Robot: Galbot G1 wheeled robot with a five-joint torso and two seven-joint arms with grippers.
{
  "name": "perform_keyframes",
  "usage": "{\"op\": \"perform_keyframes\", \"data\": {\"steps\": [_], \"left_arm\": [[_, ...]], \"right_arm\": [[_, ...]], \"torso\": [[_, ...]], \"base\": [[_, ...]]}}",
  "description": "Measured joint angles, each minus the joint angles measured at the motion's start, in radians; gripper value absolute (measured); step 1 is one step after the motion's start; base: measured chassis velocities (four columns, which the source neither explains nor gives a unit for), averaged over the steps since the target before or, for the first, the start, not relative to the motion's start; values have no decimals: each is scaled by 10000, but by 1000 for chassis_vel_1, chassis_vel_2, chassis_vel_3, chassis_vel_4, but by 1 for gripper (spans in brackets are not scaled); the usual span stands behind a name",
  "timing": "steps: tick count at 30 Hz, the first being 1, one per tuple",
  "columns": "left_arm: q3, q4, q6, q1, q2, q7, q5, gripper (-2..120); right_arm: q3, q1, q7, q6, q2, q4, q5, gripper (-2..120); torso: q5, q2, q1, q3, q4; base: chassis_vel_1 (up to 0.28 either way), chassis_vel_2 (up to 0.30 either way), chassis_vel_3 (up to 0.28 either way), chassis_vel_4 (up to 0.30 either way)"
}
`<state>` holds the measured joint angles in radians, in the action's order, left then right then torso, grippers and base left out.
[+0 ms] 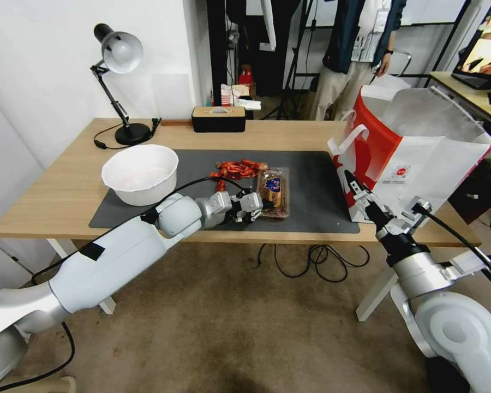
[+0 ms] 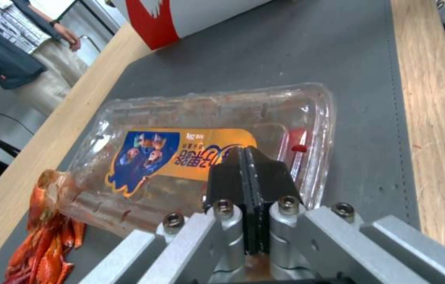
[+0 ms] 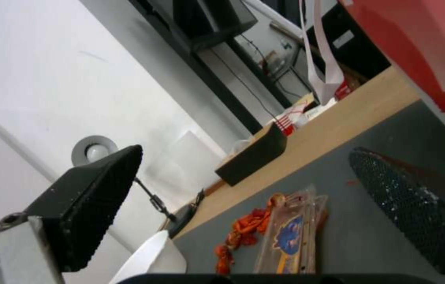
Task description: Close the disposable takeout box, then place it into the delivery bag.
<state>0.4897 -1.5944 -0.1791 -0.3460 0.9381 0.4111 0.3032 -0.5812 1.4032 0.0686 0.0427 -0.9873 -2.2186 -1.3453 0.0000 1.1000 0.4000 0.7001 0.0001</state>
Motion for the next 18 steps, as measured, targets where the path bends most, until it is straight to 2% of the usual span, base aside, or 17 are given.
{"op": "perform_keyframes", "data": {"steps": [7, 9, 13, 15, 18], "left_arm": [[101, 46, -1, 101, 32, -95, 79, 0], [186, 104, -3, 156, 59, -139, 84, 0], [227, 164, 2, 179, 83, -192, 163, 0], [255, 234, 15, 205, 98, -217, 200, 0], [255, 282, 24, 213, 117, -227, 202, 0]], "right_arm": [[549, -780, 230, 232, 525, 465, -593, 100], [1333, -1492, 449, 485, 842, 924, -795, 100], [2013, -2089, 730, 627, 900, 1249, -845, 100], [2656, -2749, 1121, 899, 903, 1548, -945, 100], [3061, -3341, 1586, 1110, 904, 1772, -1079, 100]], "torso": [[1, 0, -1, 0, -2], [0, 0, 0, 0, -2], [0, 0, -1, 0, 0], [0, 0, 0, 0, -1], [0, 0, 0, 1, 0]], "base": [[0, 0, 0, 0], [0, 0, 0, 0], [0, 0, 0, 0], [0, 0, 0, 0], [0, 0, 0, 0]]}}
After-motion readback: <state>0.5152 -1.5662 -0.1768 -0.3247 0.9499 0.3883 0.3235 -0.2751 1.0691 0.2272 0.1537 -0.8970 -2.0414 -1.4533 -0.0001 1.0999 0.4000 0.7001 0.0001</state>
